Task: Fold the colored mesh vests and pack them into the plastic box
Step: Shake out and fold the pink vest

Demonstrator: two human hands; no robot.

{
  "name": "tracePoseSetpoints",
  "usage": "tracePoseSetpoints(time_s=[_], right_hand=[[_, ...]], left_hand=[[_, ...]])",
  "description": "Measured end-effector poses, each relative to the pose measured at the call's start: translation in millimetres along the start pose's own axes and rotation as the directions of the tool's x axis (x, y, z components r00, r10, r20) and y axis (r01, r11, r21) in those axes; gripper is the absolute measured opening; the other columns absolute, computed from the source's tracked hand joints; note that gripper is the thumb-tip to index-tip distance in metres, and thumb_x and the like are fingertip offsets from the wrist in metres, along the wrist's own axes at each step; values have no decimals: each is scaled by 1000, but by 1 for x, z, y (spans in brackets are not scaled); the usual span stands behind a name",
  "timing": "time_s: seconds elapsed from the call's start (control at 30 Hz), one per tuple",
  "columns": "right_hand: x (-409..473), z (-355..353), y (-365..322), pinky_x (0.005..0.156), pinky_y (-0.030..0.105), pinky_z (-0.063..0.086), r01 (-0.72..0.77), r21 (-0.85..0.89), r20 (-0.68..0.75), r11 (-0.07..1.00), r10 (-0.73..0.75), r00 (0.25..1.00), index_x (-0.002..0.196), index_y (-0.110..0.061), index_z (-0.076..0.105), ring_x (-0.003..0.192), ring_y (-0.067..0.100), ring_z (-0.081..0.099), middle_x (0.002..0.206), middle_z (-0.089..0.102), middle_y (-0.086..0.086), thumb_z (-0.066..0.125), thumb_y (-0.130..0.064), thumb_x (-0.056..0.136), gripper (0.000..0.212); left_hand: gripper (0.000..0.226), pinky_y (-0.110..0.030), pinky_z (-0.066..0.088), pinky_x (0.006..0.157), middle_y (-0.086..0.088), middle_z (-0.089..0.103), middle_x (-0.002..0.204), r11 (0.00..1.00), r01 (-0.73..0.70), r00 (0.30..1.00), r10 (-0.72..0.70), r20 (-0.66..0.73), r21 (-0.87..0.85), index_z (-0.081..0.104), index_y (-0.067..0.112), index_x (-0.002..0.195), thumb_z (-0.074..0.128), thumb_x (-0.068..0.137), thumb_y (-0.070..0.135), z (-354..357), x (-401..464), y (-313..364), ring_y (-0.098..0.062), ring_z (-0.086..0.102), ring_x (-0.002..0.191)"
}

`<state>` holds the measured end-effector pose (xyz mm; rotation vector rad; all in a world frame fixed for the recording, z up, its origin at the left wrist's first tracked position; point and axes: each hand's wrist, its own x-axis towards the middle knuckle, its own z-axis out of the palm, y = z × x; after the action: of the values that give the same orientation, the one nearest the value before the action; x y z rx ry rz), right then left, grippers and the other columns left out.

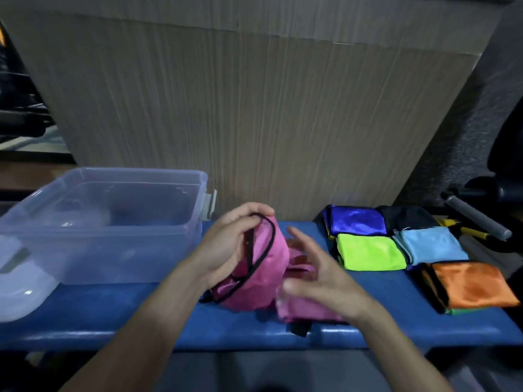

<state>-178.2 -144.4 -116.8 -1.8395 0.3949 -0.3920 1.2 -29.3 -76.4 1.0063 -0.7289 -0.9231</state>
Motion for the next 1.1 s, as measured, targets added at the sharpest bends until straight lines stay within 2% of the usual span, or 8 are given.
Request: tracePoseSetpoints(time_s=[0.17,0.33,0.43,0.5,0.63,0.83,0.97,1.1], right_hand=[[20,31,7,71,27,55,83,72,-269,994,-61,961,96,-5,72,80,11,70,91,78,1,77,-7,88,9],[22,-6,-22,76,46,54,252,388,-539,887,-4,843,85,-4,68,79,29,63,85,69,22,74,-19,91,17],[17,-22,-41,81,38,59,282,587,-490,759,56,870,91,-10,76,79,23,71,92,75,14,70,-15,87,9],[13,-29,-50,92,35,59,294,694,-432,657,54,900,99,-12,77,91,20,73,102,76,11,70,-16,84,18],[4,-37,-62,83,34,62,247,793,-319,557,34,947,92,-16,82,91,18,75,99,77,7,68,-29,81,22],[13,-56,-39,85,36,61,238,588,-579,773,197,791,108,-2,73,95,23,74,102,77,14,68,-19,95,22],[19,-73,-13,53,17,53,145,435,-777,889,289,559,84,-13,66,59,3,62,66,67,-7,66,-15,98,14],[23,-95,14,63,34,44,-146,117,-890,982,170,424,69,-13,53,64,19,51,64,50,2,70,-31,95,36]], left_hand=[[33,-31,52,93,-6,72,113,996,-5,996,-2,88,86,62,18,133,46,105,10,1,5,1,-18,66,101],[68,-33,38,115,13,57,143,839,-148,966,10,257,523,40,41,148,72,89,49,-28,4,0,-6,51,136],[91,-34,34,118,22,43,149,455,-227,949,-97,301,861,35,40,152,84,75,55,-36,5,-28,-1,39,139],[76,-39,37,113,15,46,140,155,-259,966,37,257,953,46,32,147,81,81,46,-43,12,-44,-9,40,130],[56,-36,41,105,16,42,122,257,-206,978,87,190,944,56,33,124,85,76,41,-58,19,-49,-11,40,117],[66,-41,43,101,11,36,120,-92,-66,964,-264,39,994,42,32,118,83,70,52,-69,13,-57,-20,39,117],[76,-43,44,104,-4,43,139,-238,72,957,-257,-134,969,37,17,134,83,77,39,-73,13,-57,-31,48,125],[52,-35,48,99,-8,53,139,-270,161,946,-233,-227,949,47,13,136,70,91,24,-76,14,-62,-28,55,124]])
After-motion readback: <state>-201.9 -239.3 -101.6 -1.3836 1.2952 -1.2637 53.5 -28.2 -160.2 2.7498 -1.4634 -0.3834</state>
